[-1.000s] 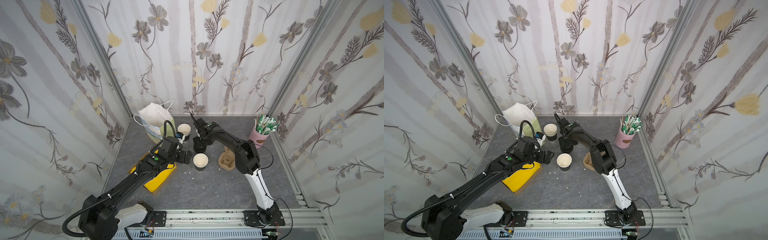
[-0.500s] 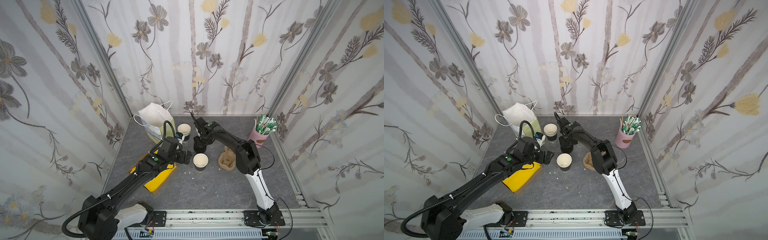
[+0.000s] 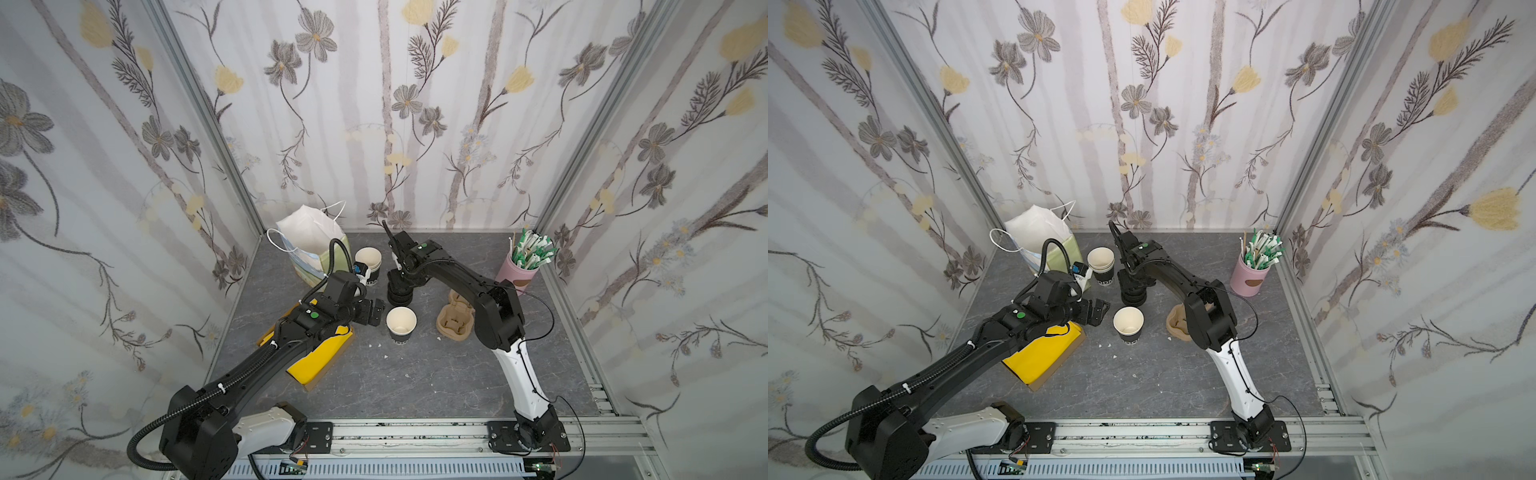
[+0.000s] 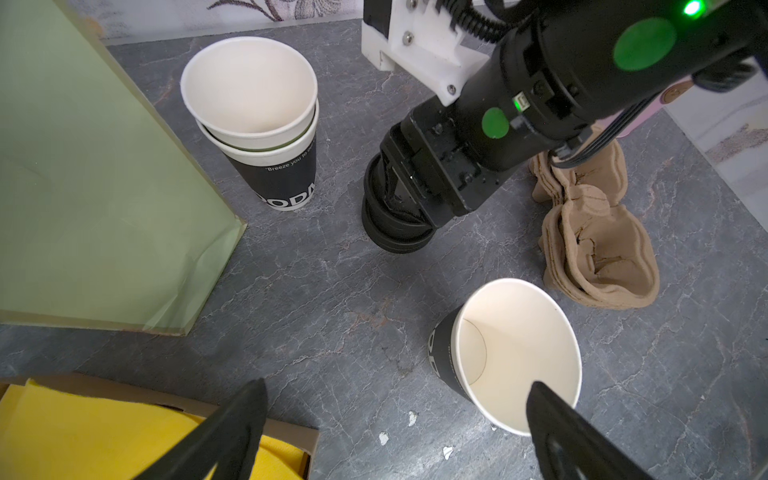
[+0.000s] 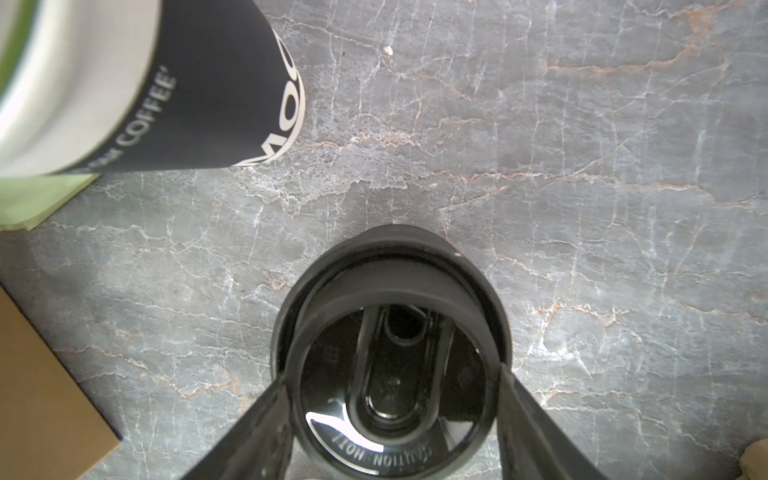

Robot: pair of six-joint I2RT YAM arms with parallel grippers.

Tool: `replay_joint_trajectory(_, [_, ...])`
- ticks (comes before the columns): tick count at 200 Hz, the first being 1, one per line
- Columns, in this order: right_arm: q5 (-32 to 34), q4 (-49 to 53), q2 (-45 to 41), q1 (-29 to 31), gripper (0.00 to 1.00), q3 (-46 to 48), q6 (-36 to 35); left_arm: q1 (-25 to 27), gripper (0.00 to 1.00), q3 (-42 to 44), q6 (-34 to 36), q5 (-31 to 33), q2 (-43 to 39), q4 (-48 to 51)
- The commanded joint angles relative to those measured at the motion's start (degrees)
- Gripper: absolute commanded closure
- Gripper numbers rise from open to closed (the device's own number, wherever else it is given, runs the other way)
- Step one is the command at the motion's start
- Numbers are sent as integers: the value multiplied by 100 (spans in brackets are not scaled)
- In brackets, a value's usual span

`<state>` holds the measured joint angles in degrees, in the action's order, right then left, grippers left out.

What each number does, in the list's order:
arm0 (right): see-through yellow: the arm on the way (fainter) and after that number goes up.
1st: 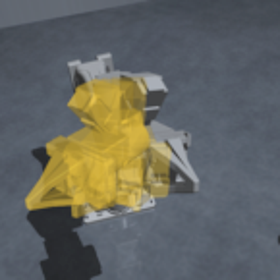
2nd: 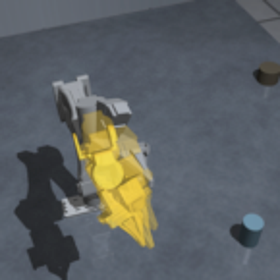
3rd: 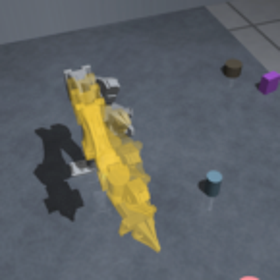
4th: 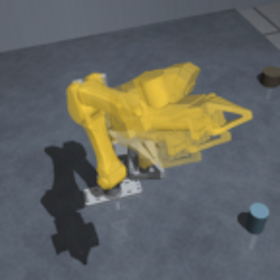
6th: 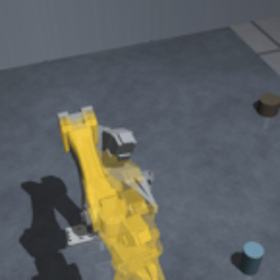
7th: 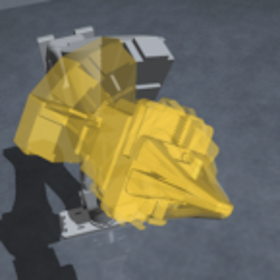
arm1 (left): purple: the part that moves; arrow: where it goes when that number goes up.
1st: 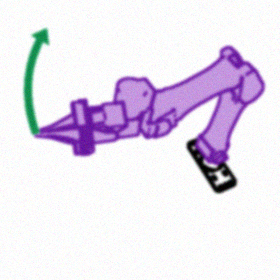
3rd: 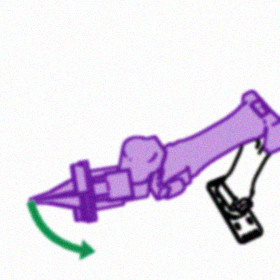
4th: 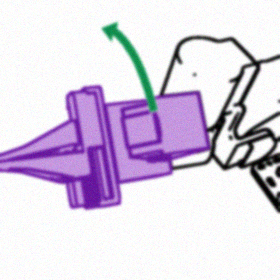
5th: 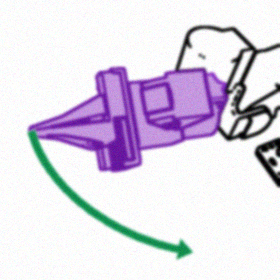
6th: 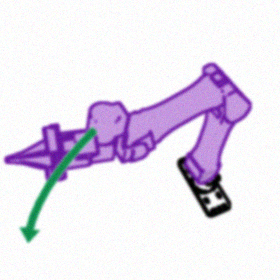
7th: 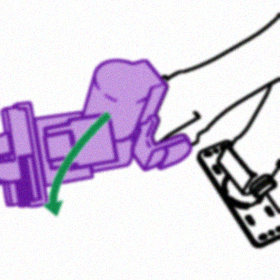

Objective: Pack the takeout coffee
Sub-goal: 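Lift the top black lid off the lid stack with the right gripper, then carry the lid over the paper cup while the left gripper grips the cup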

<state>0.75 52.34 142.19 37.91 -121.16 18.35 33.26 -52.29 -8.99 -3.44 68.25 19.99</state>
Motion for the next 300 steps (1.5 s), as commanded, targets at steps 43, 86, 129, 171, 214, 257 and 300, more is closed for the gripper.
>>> replay_joint_trajectory(43, [-7,-5,-150,-53,31,-48,-229,-6,0,-164,-221,251,170,-100])
replay_joint_trajectory(86, [22,75,-234,-71,31,-30,-406,-12,1,-270,-395,447,506,-100])
replay_joint_trajectory(129, [-74,127,-431,-77,31,-4,-499,-7,4,-446,-760,516,647,-114])
replay_joint_trajectory(171, [-161,294,-672,-74,31,41,-612,-4,8,-357,-1325,398,422,-109])
replay_joint_trajectory(214, [-275,225,-1263,-71,31,667,-622,-8,15,-147,-2036,344,94,-110])
replay_joint_trajectory(257, [-334,79,-2020,-12,31,1523,-587,-4,24,67,-2759,84,39,-101])
replay_joint_trajectory(300, [-416,-61,-2678,114,32,2247,-508,29,30,192,-3167,-222,39,-101])
